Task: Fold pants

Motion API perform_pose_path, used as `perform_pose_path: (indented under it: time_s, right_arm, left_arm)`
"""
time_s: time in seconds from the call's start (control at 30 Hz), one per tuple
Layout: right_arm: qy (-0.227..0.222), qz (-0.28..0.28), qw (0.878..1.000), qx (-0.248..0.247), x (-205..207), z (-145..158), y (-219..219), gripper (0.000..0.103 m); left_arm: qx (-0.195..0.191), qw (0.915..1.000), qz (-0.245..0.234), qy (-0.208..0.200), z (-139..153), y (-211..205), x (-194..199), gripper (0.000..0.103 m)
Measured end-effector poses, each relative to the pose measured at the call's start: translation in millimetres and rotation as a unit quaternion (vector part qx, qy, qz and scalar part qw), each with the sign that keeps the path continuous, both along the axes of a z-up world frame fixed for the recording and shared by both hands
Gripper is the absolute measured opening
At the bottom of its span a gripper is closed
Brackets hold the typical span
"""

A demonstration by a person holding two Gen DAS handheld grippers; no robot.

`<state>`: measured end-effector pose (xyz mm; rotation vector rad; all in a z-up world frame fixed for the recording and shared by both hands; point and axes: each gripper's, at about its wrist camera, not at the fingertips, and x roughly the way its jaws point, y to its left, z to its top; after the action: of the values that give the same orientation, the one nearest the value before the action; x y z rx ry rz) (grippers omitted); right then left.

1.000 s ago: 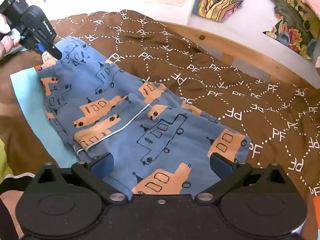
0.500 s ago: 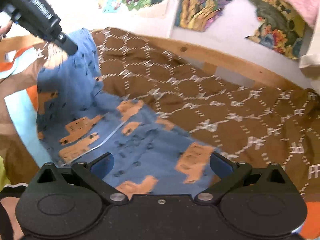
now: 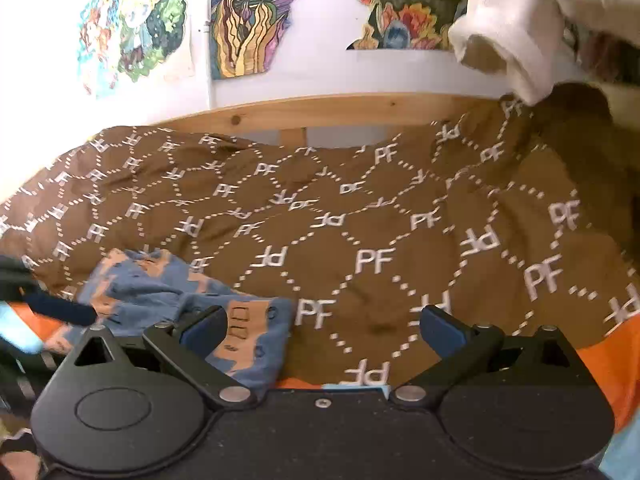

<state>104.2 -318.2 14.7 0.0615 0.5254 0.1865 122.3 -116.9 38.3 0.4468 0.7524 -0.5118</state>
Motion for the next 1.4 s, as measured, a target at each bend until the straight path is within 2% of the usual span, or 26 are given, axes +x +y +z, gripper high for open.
perform_pose_path:
  time_s: [0.1,0.2,0.33,0.43,0.57,0.63,0.73,0.77,0.83,0.87,0.9,0.93,0.97,1.2,1.4]
  right_arm:
    - [0.005,0.031,0.999,0.011,-1,-2,7,0.102]
    - [0.014,0.071,0.997,0.025,-2,-7,21,0.102]
    - [0.041,0.113,0.990,0.067,3,-14,36,0.093]
    - [0.055,0.135,0.985,0.090,12,-20,49,0.085]
    - [0.066,0.135,0.981,0.120,29,-29,58,0.077]
    - [0.078,0.124,0.980,0.133,38,-34,60,0.066]
    - [0.098,0.111,0.977,0.153,46,-44,61,0.051]
    - [0.103,0.110,0.975,0.162,47,-47,60,0.050]
    - [0.108,0.108,0.972,0.178,48,-50,60,0.035]
    - [0.109,0.109,0.971,0.184,48,-51,61,0.032]
    - [0.106,0.107,0.971,0.187,47,-50,62,0.027]
    - [0.101,0.106,0.972,0.185,45,-48,62,0.017]
    - [0.096,0.108,0.972,0.185,44,-45,62,0.014]
    - [0.082,0.107,0.969,0.207,35,-24,50,0.010]
    - [0.071,0.081,0.975,0.195,19,-2,26,0.010]
  left_arm:
    - [0.047,0.9988,-0.014,-0.005,-18,8,-9,0.064]
    - [0.072,0.9973,-0.014,0.003,-33,17,-9,0.064]
    - [0.067,0.9974,-0.022,0.014,-43,22,-4,0.061]
    - [0.054,0.9978,-0.028,0.027,-40,21,3,0.047]
    - [0.028,0.9980,-0.025,0.051,-39,26,10,0.038]
    - [0.018,0.9979,-0.021,0.058,-37,28,12,0.026]
    - [0.009,0.9980,-0.009,0.062,-35,30,15,0.014]
    - [0.005,0.9979,-0.007,0.065,-34,31,15,0.014]
    - [0.000,0.9978,-0.003,0.066,-32,33,15,0.008]
    - [-0.004,0.9977,-0.001,0.067,-31,35,16,0.008]
    - [-0.007,0.9977,0.000,0.068,-29,37,16,0.007]
    - [-0.009,0.9977,0.001,0.067,-27,38,15,0.006]
    - [-0.011,0.9978,0.000,0.065,-24,39,14,0.006]
    - [-0.044,0.9973,0.004,0.059,2,41,1,0.005]
    - [-0.053,0.9964,-0.026,0.060,7,10,-9,0.005]
